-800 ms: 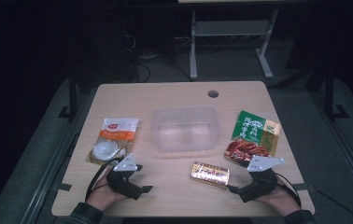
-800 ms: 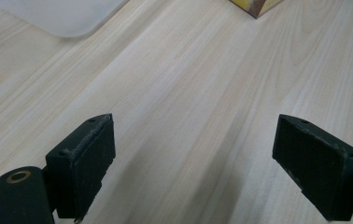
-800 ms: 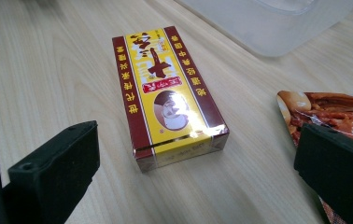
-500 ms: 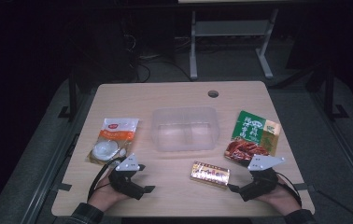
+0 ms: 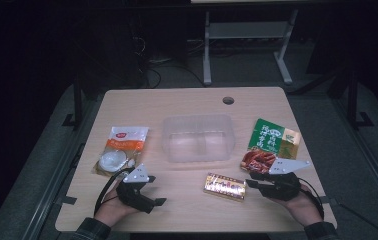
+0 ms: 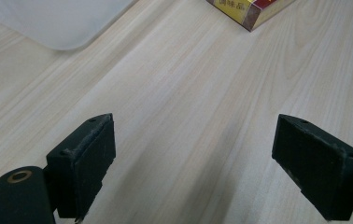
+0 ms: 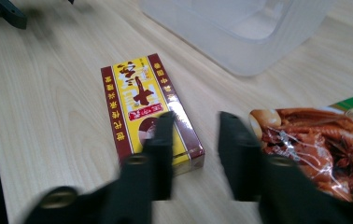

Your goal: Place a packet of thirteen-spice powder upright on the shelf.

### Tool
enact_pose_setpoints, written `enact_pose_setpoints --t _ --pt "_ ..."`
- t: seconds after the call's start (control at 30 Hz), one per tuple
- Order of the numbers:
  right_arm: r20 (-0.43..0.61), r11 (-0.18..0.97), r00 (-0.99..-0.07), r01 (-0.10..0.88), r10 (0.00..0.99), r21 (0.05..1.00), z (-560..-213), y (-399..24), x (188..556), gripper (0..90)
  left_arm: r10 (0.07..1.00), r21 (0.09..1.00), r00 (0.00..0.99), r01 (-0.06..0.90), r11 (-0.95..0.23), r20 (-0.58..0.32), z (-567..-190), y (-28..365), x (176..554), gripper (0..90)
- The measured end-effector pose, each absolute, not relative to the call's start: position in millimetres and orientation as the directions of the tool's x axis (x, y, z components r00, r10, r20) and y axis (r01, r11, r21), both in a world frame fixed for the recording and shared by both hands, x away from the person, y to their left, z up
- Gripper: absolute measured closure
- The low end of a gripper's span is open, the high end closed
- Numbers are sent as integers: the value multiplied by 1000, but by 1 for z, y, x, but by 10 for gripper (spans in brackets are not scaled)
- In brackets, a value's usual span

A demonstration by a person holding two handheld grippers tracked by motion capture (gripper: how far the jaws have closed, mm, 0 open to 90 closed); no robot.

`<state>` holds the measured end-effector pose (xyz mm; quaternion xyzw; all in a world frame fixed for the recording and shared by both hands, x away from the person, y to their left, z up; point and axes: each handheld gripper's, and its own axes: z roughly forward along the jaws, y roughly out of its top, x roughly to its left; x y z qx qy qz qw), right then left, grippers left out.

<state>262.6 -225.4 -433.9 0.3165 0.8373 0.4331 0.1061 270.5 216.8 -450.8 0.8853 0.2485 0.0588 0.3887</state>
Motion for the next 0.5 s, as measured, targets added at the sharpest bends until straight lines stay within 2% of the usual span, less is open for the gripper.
enact_pose_setpoints --t 0.03,0.07,0.1,0.13,0.3,0.5 --pt "101 429 -773 450 626 783 -434 -225 263 815 486 717 870 394 -574 -89 -451 217 270 131" --pt "101 429 -773 450 626 783 -434 -225 263 815 484 719 870 392 -574 -88 -450 217 271 131" --pt "107 431 -770 460 629 776 -435 -225 265 880 485 720 870 394 -572 -91 -450 217 271 131" --pt "114 432 -765 473 634 768 -436 -225 266 900 488 719 868 399 -569 -95 -451 217 271 131" --pt "129 491 -775 509 619 707 -445 -223 269 900 488 720 866 408 -561 -110 -451 218 271 131" --pt "126 520 -786 510 605 685 -449 -217 271 900 487 718 865 413 -560 -118 -450 217 269 132"
